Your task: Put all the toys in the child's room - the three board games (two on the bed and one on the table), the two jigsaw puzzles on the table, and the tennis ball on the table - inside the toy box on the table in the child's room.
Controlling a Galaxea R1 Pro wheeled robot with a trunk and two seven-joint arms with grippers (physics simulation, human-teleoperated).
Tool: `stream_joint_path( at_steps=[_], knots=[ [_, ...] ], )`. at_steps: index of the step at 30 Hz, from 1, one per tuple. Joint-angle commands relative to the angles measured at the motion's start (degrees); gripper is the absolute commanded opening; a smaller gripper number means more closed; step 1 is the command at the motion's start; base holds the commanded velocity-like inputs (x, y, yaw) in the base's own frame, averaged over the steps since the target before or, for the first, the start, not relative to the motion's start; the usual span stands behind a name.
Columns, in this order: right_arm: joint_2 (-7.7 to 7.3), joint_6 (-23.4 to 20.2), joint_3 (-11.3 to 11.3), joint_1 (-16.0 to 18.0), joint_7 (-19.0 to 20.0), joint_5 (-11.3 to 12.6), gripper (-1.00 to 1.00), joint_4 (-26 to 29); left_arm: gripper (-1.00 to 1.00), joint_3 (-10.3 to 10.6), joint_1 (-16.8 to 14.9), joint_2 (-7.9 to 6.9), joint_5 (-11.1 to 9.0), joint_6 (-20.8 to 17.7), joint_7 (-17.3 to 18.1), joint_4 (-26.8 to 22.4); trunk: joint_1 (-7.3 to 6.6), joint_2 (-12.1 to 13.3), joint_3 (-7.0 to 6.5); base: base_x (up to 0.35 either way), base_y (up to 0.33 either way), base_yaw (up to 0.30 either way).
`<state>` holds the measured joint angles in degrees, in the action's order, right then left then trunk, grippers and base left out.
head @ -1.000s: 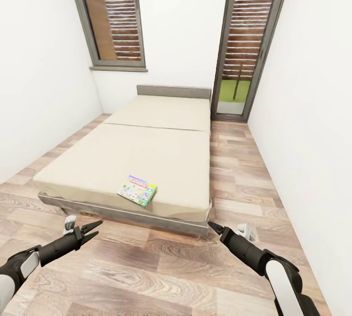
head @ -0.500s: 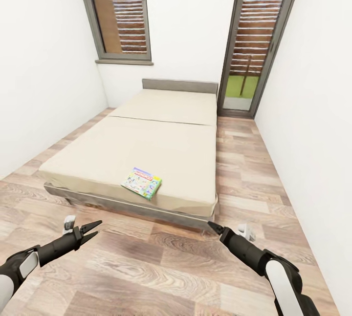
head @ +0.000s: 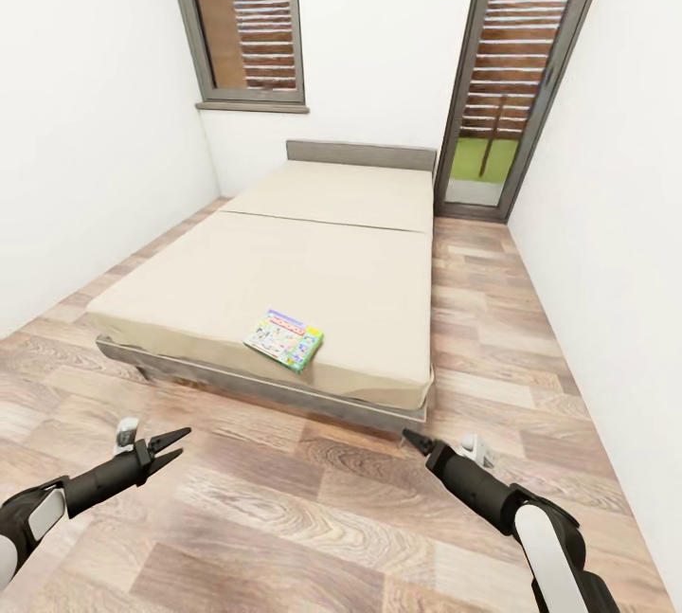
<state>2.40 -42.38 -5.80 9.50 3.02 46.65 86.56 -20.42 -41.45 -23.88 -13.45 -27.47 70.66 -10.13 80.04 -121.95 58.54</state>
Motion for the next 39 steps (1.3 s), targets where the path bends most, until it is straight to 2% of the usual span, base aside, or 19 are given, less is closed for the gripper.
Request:
stream_joint_path(
  at_steps=[1,3,7,22,32,39],
  knots=[
    [0.07,-0.4,-0.2,0.0,0.3,-0.2,1.00,0.0,1.00,0.2,-0.1,-0.01,-0.4,-0.6,0.1,0.0,0.22,-0.4,0.32,0.000,0.000,0.094],
    [0.07,-0.4,-0.2,0.0,0.3,-0.2,1.00,0.0,1.00,0.2,0.0,0.03,-0.5,-0.6,0.2,0.0,0.65,-1.2,0.85,0.000,0.000,0.094],
    [0.07,-0.4,-0.2,0.1,0.4,-0.2,1.00,0.0,1.00,0.1,0.0,0.10,-0.5,-0.5,0.7,0.0,0.65,-1.2,1.15,0.000,0.000,0.076],
    [0.10,-0.2,-0.1,0.1,0.4,-0.1,1.00,0.0,1.00,0.2,0.0,0.28,-0.5,-0.5,1.3,0.0,0.65,-1.2,1.29,0.080,0.000,0.003],
    [0.07,-0.1,-0.1,0.1,0.5,0.0,1.00,-0.2,1.00,0.2,0.0,0.34,-0.5,-0.5,1.4,0.0,0.65,-1.2,1.16,0.077,0.000,-0.190],
    [0.07,-0.1,-0.2,0.1,0.5,0.0,1.00,-0.2,1.00,0.2,0.0,0.32,-0.5,-0.5,1.4,0.0,0.65,-1.2,1.13,0.130,0.000,-0.049]
  ],
)
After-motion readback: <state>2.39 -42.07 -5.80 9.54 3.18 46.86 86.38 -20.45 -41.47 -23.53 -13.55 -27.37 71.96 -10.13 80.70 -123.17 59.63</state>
